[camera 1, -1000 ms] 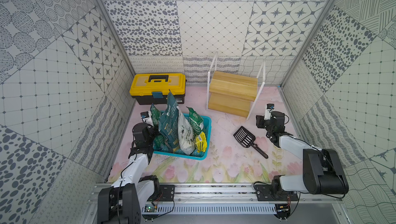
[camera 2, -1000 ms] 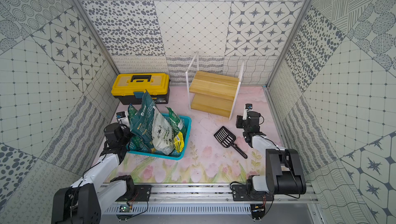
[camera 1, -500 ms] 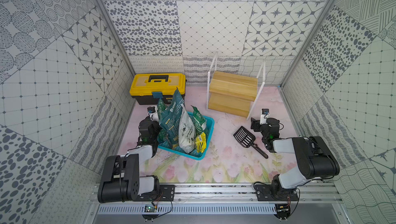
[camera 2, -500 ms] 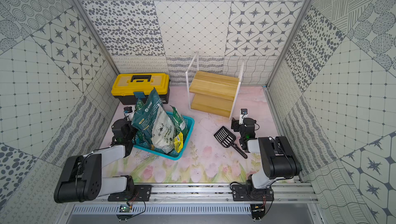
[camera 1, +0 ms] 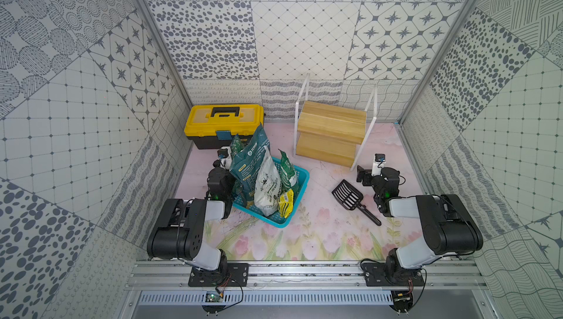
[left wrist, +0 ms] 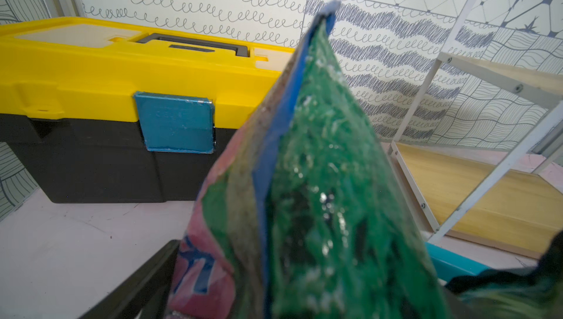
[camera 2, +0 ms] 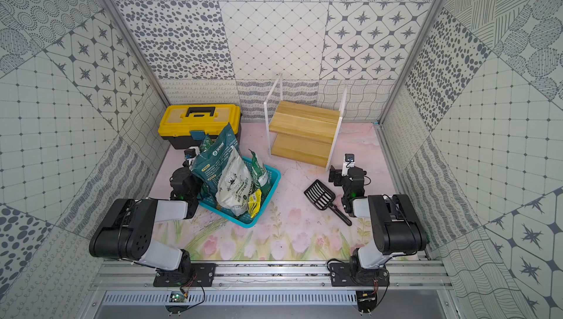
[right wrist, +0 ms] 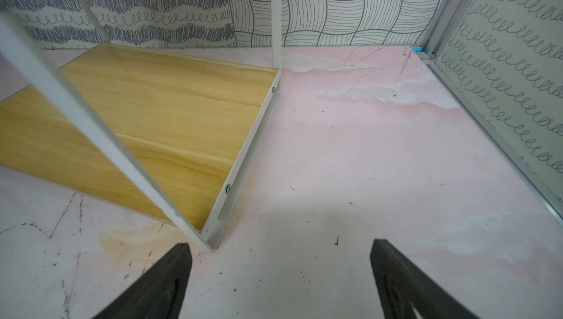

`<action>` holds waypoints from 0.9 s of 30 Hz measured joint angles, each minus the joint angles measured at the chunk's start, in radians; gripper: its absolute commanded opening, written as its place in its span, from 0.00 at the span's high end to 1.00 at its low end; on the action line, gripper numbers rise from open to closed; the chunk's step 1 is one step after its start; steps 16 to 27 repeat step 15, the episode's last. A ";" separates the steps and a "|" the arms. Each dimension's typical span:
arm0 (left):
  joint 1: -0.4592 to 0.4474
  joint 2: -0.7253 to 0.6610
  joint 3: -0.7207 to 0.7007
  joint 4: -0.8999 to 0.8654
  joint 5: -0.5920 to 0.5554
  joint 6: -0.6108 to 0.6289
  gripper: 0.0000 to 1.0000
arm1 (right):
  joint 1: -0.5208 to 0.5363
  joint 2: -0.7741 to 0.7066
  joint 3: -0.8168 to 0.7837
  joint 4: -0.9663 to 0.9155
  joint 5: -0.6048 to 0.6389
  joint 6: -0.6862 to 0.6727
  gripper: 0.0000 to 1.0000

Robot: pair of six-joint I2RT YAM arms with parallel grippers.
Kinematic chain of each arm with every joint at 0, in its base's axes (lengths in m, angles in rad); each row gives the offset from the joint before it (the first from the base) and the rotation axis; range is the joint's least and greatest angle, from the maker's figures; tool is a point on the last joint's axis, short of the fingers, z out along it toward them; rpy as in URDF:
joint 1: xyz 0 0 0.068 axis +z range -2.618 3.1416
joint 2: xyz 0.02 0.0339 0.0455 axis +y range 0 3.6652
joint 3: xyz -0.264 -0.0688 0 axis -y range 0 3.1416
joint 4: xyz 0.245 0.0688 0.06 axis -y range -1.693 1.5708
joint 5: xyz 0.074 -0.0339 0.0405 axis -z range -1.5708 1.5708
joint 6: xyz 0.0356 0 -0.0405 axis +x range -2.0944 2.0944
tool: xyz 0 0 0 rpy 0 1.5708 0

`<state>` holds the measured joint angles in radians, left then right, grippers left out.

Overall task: Take down the fertilizer bag from the shelf
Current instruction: Reset both arms

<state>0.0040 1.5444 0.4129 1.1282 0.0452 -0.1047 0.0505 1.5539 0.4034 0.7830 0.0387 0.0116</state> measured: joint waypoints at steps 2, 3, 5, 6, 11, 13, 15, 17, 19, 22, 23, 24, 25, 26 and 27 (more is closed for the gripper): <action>-0.002 0.001 0.002 -0.001 -0.004 0.001 0.00 | -0.001 0.000 0.000 0.000 -0.003 0.000 0.03; -0.002 0.002 0.003 -0.003 -0.005 0.001 0.00 | -0.001 0.000 0.000 0.000 -0.004 0.000 0.03; -0.002 0.002 0.004 -0.004 -0.006 0.002 0.00 | -0.001 0.000 0.000 0.000 -0.005 0.000 0.03; -0.002 0.003 0.005 -0.005 -0.007 0.002 0.00 | -0.001 0.000 0.000 0.000 -0.005 0.000 0.03; -0.002 0.004 0.005 -0.004 -0.007 0.002 0.00 | -0.010 0.000 0.000 0.000 -0.018 0.003 0.03; -0.002 0.004 0.005 -0.004 -0.007 0.002 0.00 | -0.013 0.000 0.000 0.000 -0.026 0.003 0.03; -0.003 0.004 0.005 -0.004 -0.010 0.002 0.00 | -0.014 0.000 0.000 0.000 -0.030 0.003 0.03; -0.003 0.004 0.005 -0.004 -0.010 0.002 0.00 | -0.014 0.000 0.000 0.000 -0.030 0.003 0.03; -0.003 0.004 0.005 -0.004 -0.010 0.002 0.00 | -0.014 0.000 0.000 0.000 -0.030 0.003 0.03; -0.003 0.004 0.005 -0.004 -0.010 0.002 0.00 | -0.014 0.000 0.000 0.000 -0.030 0.003 0.03; -0.003 0.004 0.005 -0.004 -0.010 0.002 0.00 | -0.014 0.000 0.000 0.000 -0.030 0.003 0.03; -0.003 0.004 0.005 -0.004 -0.010 0.002 0.00 | -0.014 0.000 0.000 0.000 -0.030 0.003 0.03; -0.003 0.004 0.005 -0.004 -0.010 0.002 0.00 | -0.014 0.000 0.000 0.000 -0.030 0.003 0.03; -0.003 0.004 0.005 -0.004 -0.010 0.002 0.00 | -0.014 0.000 0.000 0.000 -0.030 0.003 0.03; -0.003 0.004 0.005 -0.004 -0.010 0.002 0.00 | -0.014 0.000 0.000 0.000 -0.030 0.003 0.03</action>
